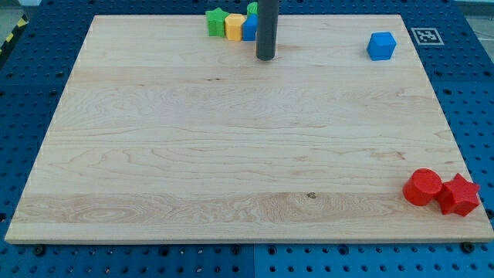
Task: Push the yellow heart and blue cube into a group of blocks
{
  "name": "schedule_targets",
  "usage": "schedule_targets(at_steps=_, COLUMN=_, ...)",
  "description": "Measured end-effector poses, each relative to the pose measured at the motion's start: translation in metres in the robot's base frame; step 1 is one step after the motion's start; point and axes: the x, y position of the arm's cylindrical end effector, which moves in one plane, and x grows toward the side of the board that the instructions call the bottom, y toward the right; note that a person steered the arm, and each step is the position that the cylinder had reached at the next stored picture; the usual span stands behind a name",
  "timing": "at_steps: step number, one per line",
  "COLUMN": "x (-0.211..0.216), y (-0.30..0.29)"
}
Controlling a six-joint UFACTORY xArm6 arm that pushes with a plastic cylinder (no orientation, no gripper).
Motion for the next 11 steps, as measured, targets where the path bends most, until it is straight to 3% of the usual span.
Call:
schedule_targets(at_steps=1, x=0.0, y=0.014)
schedule_targets(at_steps=4, x=-0.001, y=0.138)
schedule_targets(at_steps=6, x=-0.076, y=0.151)
schedule_targets(at_steps=8, x=-0.079, y=0.275)
schedule_targets(at_steps=9, x=-0.047, y=0.266)
schedule_targets(at_steps=11, x=0.018, y=0.126)
